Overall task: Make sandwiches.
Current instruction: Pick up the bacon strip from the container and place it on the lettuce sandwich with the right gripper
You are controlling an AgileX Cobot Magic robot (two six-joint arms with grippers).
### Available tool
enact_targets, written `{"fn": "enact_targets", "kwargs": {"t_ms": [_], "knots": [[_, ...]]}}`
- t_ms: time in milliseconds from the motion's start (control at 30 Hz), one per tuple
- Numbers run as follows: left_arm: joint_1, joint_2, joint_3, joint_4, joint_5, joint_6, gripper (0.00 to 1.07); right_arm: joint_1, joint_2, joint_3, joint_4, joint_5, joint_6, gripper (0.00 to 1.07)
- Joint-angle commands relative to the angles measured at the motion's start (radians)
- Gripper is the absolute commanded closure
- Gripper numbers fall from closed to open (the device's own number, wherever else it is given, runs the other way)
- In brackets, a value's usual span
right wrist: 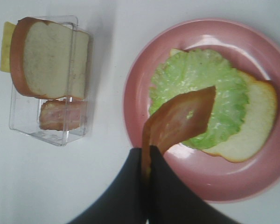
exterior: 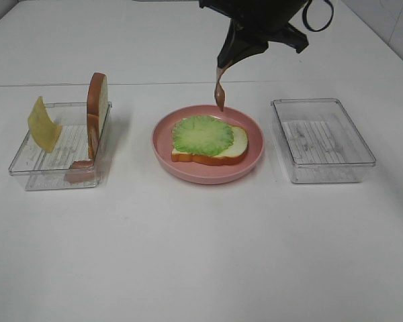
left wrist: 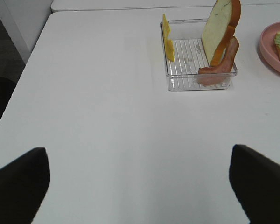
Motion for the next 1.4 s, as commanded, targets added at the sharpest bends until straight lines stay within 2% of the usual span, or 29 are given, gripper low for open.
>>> {"fn": "enact_targets", "kwargs": {"t_ms": [33, 300, 533, 767, 1133, 1233, 1267, 1400], "knots": [[0.003, -0.014, 0.000, 0.004, -0.008, 0.000, 0.04, 0.038, 0.043, -0.005, 0.050, -0.047, -0.036, 1.07], [0.003, -0.014, 0.000, 0.007, -0.008, 0.000, 0.04, 0.074, 0.094, -0.005, 0.079, -0.095, -0.047, 1.07], [0.003, -0.014, 0.000, 0.007, -0.008, 0.000, 0.04, 0.076, 0.158, -0.005, 0.193, -0.136, -0.111, 1.07], [0.003, -0.014, 0.000, 0.007, -0.008, 0.000, 0.04, 0.076, 0.160, -0.005, 0.190, -0.165, -0.140, 1.07], [0.003, -0.014, 0.000, 0.007, -0.008, 0.000, 0.04, 0.070, 0.217, -0.005, -0.009, -0.133, -0.085, 1.07], [0.003, -0.014, 0.000, 0.007, -0.008, 0.000, 0.04, 0.069, 0.216, -0.005, -0.096, -0.133, -0.063, 1.07], [0.003, -0.014, 0.000, 0.007, -0.008, 0.000, 0.04, 0.069, 0.214, -0.005, -0.170, -0.135, -0.029, 1.07], [0.003, -0.014, 0.000, 0.007, -0.008, 0.000, 0.04, 0.069, 0.214, -0.005, -0.256, -0.135, 0.021, 1.07]]}}
